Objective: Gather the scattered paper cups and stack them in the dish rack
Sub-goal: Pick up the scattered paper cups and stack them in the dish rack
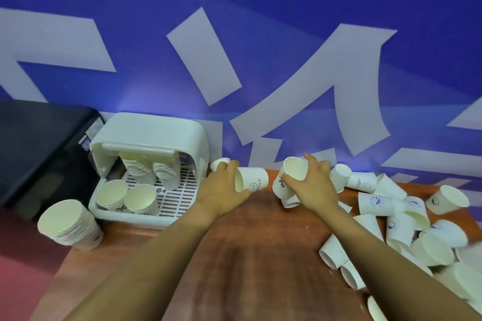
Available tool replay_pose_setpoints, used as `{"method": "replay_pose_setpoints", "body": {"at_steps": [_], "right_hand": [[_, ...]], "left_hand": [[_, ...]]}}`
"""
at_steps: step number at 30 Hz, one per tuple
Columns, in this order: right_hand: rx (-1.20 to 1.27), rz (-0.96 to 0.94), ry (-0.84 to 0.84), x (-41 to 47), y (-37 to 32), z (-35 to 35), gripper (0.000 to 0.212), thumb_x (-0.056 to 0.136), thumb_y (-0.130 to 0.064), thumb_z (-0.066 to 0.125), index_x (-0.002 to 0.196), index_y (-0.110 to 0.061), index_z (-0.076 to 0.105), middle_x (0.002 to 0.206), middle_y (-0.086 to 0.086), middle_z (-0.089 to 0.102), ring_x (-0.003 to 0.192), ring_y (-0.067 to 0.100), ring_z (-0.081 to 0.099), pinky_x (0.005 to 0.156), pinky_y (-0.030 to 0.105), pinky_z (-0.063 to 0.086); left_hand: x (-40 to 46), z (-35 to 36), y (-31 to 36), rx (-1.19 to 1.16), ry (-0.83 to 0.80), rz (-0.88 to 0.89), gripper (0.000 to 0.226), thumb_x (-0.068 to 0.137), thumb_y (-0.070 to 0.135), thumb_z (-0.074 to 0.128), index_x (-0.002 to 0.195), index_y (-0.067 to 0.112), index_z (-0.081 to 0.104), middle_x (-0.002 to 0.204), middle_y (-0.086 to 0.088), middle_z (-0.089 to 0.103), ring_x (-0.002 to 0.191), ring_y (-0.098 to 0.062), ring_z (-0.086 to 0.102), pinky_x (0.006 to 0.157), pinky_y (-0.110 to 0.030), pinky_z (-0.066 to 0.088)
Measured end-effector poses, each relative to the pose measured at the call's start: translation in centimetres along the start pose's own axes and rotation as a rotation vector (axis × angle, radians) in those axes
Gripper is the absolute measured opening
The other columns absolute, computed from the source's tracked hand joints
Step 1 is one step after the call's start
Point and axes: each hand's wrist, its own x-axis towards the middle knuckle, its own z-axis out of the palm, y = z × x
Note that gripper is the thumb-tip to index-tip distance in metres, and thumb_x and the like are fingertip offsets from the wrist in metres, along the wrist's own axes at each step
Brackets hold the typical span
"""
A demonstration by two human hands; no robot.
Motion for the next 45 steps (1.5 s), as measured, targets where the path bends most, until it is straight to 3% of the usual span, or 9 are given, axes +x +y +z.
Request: {"method": "replay_pose_setpoints", "body": {"at_steps": [6, 14, 24, 30, 35, 42, 45], "right_hand": [[-0.005, -0.047, -0.04, -3.6, -2.3, 1.2, 0.081, 0.079, -0.045, 0.066, 0.146, -0.032, 0.023, 0.143, 0.003, 0.034, 0.124, 0.027, 0.047, 0.091, 0.043, 0.048], [0.047, -0.066, -0.058, -7.6, -7.6, 3.4, 0.082, 0.078, -0.039, 0.066, 0.146, -0.032, 0.022, 0.145, 0.0, 0.035, 0.129, 0.022, 0.042, 0.096, 0.04, 0.043], [0.031, -0.083, -0.033, -11.6, -14.5, 8.8, 0.078, 0.075, -0.042, 0.063, 0.143, -0.036, 0.025, 0.141, -0.003, 0.042, 0.126, 0.021, 0.043, 0.094, 0.037, 0.044], [0.018, -0.085, -0.045, -13.6, -17.3, 12.4, 0.075, 0.076, -0.04, 0.063, 0.143, -0.034, 0.029, 0.136, -0.002, 0.042, 0.123, 0.022, 0.044, 0.094, 0.037, 0.045], [0.01, -0.096, -0.055, -14.0, -19.8, 14.3, 0.076, 0.076, -0.037, 0.066, 0.143, -0.031, 0.031, 0.142, 0.0, 0.035, 0.126, 0.024, 0.041, 0.097, 0.034, 0.043], [0.058, -0.202, -0.12, -13.0, -22.7, 16.1, 0.077, 0.073, -0.034, 0.074, 0.138, -0.029, 0.035, 0.131, -0.001, 0.034, 0.117, 0.019, 0.047, 0.09, 0.027, 0.042], [0.071, -0.217, -0.148, -12.1, -23.3, 17.2, 0.08, 0.072, -0.037, 0.075, 0.14, -0.03, 0.033, 0.133, -0.002, 0.033, 0.12, 0.018, 0.045, 0.096, 0.029, 0.042]], "left_hand": [[-3.6, -2.9, -2.5, -0.077, -0.012, 0.013, 0.073, 0.085, 0.046, 0.06, 0.146, 0.028, 0.024, 0.142, -0.001, 0.036, 0.12, -0.025, 0.051, 0.091, -0.036, 0.046], [-6.2, -7.8, -7.5, -0.063, -0.021, 0.11, 0.07, 0.085, 0.044, 0.06, 0.145, 0.029, 0.028, 0.144, 0.004, 0.039, 0.127, -0.019, 0.044, 0.097, -0.034, 0.043], [-7.4, -12.9, -15.2, -0.054, 0.019, 0.135, 0.063, 0.083, 0.048, 0.06, 0.139, 0.03, 0.037, 0.138, 0.005, 0.049, 0.123, -0.019, 0.048, 0.091, -0.033, 0.045], [-7.8, -15.1, -20.0, -0.05, 0.063, 0.011, 0.054, 0.081, 0.047, 0.061, 0.129, 0.033, 0.043, 0.13, 0.005, 0.052, 0.114, -0.023, 0.053, 0.085, -0.036, 0.047], [-7.4, -16.4, -23.6, -0.005, 0.065, -0.05, 0.063, 0.081, 0.047, 0.062, 0.137, 0.029, 0.04, 0.138, 0.004, 0.046, 0.121, -0.026, 0.048, 0.087, -0.039, 0.046], [-6.1, -16.7, -25.5, -0.055, 0.081, -0.092, 0.066, 0.083, 0.041, 0.065, 0.14, 0.027, 0.037, 0.143, 0.002, 0.042, 0.123, -0.026, 0.045, 0.089, -0.038, 0.044], [-5.6, -16.4, -25.9, -0.066, 0.06, -0.091, 0.066, 0.082, 0.04, 0.065, 0.141, 0.027, 0.037, 0.144, 0.003, 0.042, 0.124, -0.025, 0.045, 0.091, -0.037, 0.045]]}}
